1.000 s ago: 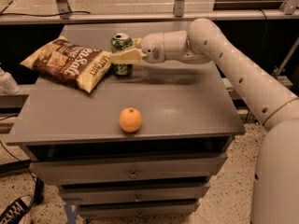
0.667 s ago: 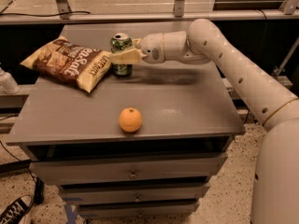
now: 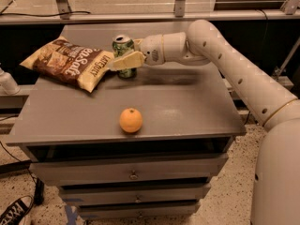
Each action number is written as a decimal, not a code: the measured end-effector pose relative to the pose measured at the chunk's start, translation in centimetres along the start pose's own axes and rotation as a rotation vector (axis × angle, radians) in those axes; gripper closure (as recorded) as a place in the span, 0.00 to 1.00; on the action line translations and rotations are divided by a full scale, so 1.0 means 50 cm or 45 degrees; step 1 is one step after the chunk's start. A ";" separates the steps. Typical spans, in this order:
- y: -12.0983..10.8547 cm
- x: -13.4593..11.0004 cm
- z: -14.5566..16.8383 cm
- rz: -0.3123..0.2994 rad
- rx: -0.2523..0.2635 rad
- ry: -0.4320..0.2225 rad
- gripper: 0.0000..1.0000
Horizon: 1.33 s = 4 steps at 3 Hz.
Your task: Move green can near brown chip bag
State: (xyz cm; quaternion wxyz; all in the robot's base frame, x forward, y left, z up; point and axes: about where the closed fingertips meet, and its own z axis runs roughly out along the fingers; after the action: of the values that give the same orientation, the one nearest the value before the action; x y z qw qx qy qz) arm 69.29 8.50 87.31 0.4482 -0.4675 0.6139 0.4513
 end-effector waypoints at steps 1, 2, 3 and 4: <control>0.000 0.000 0.000 0.000 0.000 0.000 0.00; -0.026 -0.003 -0.062 -0.082 0.050 0.020 0.00; -0.072 0.001 -0.173 -0.159 0.161 0.070 0.00; -0.118 0.003 -0.303 -0.223 0.290 0.134 0.00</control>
Offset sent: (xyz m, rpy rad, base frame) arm 0.0265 -0.0970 0.0177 -0.0839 -0.1893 -0.0779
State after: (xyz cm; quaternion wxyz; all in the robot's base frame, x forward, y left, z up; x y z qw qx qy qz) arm 73.11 -7.21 89.26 0.5031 -0.4886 0.6406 0.3127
